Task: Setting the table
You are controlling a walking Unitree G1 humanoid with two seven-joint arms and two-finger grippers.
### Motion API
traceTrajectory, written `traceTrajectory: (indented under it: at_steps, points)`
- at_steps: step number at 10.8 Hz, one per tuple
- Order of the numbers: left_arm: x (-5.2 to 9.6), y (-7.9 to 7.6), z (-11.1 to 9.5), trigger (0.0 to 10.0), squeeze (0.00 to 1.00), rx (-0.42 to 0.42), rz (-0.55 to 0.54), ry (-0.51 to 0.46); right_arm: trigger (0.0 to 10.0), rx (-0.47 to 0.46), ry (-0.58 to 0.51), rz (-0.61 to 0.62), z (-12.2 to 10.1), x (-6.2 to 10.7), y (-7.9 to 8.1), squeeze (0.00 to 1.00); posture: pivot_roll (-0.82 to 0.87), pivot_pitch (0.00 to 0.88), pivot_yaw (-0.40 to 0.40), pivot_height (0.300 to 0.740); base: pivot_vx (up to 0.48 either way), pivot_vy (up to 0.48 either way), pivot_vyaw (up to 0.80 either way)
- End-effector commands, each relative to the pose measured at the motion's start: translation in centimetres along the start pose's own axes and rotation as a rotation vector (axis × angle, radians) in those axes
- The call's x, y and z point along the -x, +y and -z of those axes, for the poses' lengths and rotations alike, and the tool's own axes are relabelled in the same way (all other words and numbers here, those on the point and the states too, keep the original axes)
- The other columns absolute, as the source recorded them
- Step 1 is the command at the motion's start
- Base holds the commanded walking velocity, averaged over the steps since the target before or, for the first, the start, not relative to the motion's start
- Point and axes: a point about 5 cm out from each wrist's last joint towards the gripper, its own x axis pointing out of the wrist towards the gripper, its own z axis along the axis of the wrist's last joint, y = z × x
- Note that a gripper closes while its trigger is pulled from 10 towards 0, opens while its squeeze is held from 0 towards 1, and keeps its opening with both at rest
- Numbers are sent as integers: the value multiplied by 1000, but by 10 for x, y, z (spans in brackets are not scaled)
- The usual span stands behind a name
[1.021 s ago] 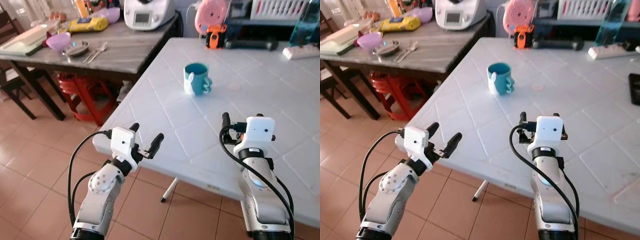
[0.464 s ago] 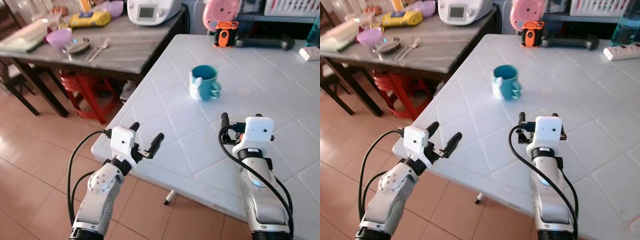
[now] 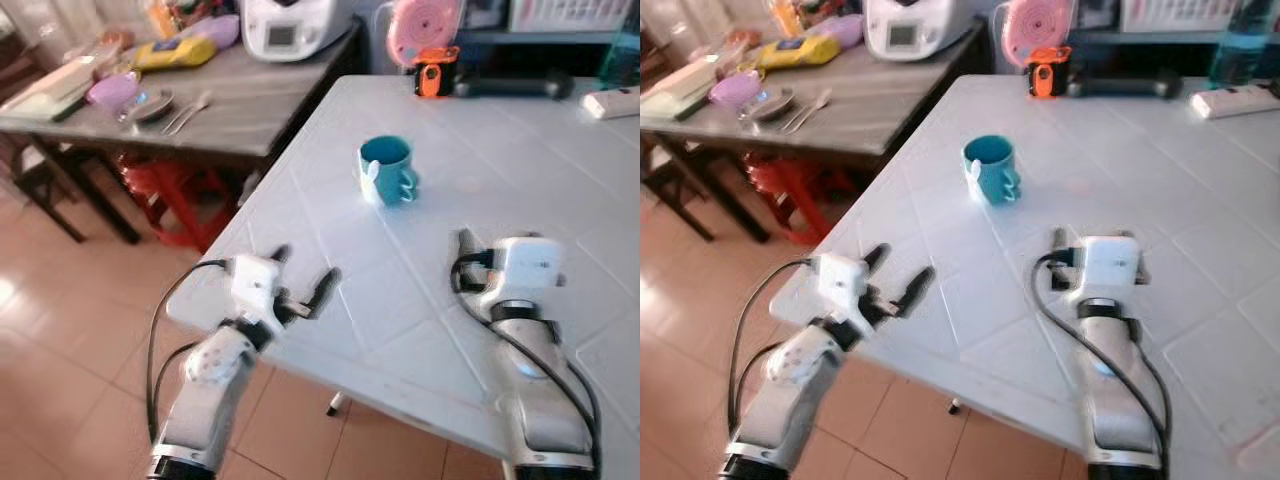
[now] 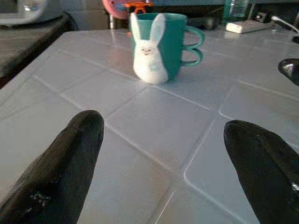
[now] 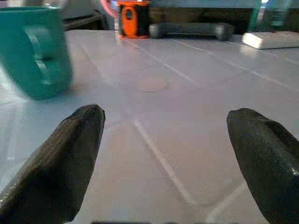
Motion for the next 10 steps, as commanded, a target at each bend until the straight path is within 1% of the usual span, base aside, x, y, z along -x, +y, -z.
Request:
traceTrajectory:
  at_steps: [1,4,6,7,8,10]
  points:
    - [9,12,1,10000,0,-25,-38,19,10000,-22,-9,-36,-3,1,14,0,-115,105,159,740,0,0,0]
    - [9,12,2,10000,0,-21,-44,25,10000,-21,-12,-33,-4,-1,12,0,-114,105,155,740,0,0,0]
    - [11,10,5,10000,0,-10,-40,37,10000,-12,-14,-25,-5,-5,5,0,-113,108,153,740,0,0,0]
    - [14,7,6,10000,0,17,1,41,10000,25,-25,-17,-8,-12,-3,0,-113,116,149,740,0,0,0]
    - [17,4,5,10000,0,19,31,32,10000,23,-30,-19,-12,-17,-8,0,-112,136,144,740,0,0,0]
    - [24,-4,2,10000,0,38,85,10,10000,55,-55,-62,-18,-33,-11,0,-104,178,135,740,0,0,0]
